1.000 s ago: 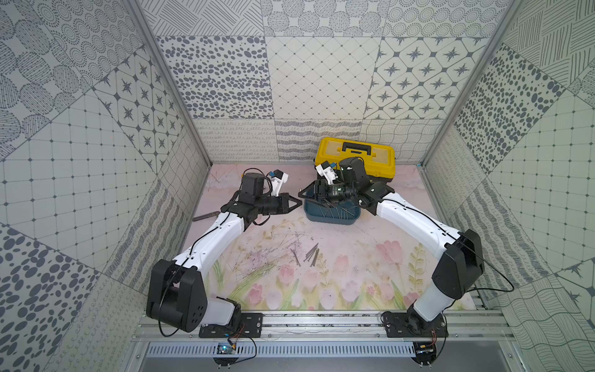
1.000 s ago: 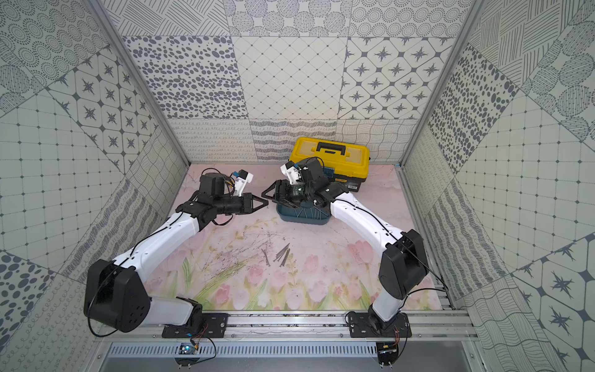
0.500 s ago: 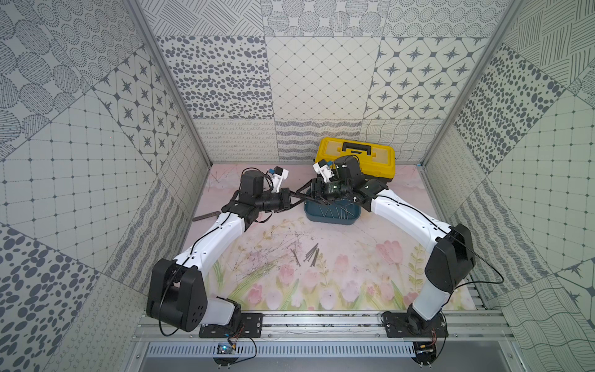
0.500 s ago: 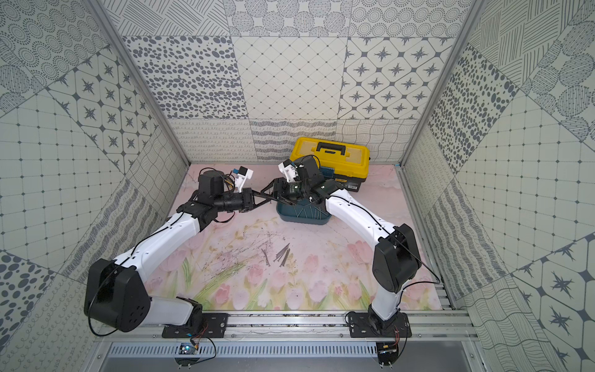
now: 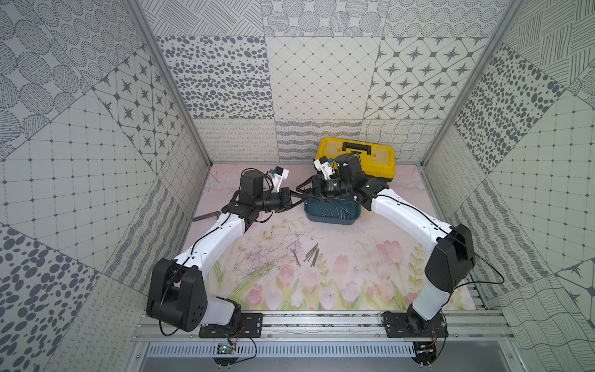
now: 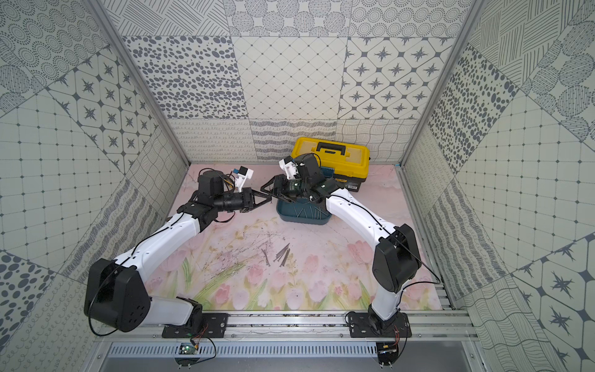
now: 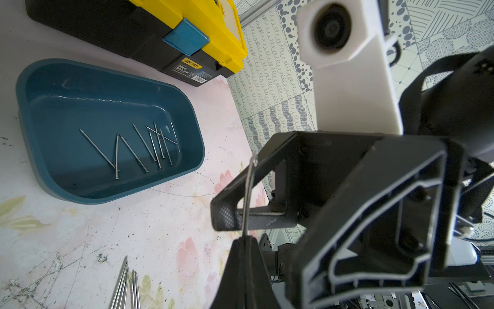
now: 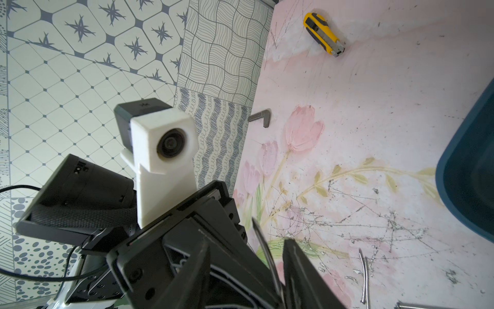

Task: Put the nails on the desktop into the storage box
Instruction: Pick up the nail from the center of the board.

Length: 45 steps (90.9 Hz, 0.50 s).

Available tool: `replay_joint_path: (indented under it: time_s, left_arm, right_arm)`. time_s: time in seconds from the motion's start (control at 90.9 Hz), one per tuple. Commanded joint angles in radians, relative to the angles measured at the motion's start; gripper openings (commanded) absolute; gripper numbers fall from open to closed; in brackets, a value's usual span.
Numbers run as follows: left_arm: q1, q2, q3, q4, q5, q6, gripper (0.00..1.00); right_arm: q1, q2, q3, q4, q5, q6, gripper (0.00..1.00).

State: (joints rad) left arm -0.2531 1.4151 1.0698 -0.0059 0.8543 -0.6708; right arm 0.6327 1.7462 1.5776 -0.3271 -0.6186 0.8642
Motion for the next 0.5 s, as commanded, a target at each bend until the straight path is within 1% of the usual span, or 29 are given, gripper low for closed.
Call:
replay_joint_path:
  time_s: [0.0,0.11,0.198,0.374,0.484]
  left_arm:
    - [-0.005,-0.009,-0.004,0.063,0.045,-0.010,0.00]
    - [-0.005,-0.014,-0.012,0.064,0.048,-0.011,0.00]
    - [-0.005,-0.016,-0.013,0.067,0.053,-0.012,0.00]
    - [-0.005,-0.016,-0.015,0.078,0.055,-0.023,0.00]
    - [-0.005,-0.009,-0.008,0.086,0.069,-0.032,0.00]
  right_arm:
    - [-0.005,0.019,0.021,0.061,0.013,0.015,0.47]
    - [-0.006,0.029,0.027,0.070,0.008,0.026,0.44]
    - [-0.006,0.032,0.024,0.075,0.007,0.033,0.39]
    - [-0.005,0.034,0.021,0.075,0.005,0.035,0.18]
    - [-0.005,0.021,0.003,0.074,0.019,0.030,0.00]
